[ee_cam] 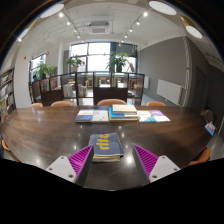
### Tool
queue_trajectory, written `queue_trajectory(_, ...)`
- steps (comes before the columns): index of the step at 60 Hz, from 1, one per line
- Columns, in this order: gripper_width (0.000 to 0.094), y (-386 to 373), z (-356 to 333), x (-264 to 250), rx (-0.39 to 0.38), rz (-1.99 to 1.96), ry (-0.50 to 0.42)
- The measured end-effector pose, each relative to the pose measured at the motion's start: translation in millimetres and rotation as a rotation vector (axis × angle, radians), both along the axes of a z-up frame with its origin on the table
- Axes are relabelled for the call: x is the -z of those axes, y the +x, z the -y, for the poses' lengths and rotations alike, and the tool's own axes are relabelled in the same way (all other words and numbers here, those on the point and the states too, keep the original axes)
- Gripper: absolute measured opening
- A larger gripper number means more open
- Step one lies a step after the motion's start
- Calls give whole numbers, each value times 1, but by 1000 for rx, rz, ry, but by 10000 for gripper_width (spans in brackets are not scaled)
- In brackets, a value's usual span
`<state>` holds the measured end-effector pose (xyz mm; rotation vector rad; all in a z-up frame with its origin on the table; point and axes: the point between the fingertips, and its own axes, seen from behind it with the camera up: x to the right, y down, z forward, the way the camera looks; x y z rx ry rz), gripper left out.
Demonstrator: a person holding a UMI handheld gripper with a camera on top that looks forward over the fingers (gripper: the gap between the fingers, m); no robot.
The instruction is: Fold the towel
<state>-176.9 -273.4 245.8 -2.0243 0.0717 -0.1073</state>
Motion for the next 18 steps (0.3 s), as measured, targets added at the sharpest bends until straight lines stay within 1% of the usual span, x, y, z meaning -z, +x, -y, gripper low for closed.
queue_trajectory(9, 780, -8, 24, 0, -12, 15, -14)
queue_trajectory(18, 779, -13, 35, -6, -6, 15, -4)
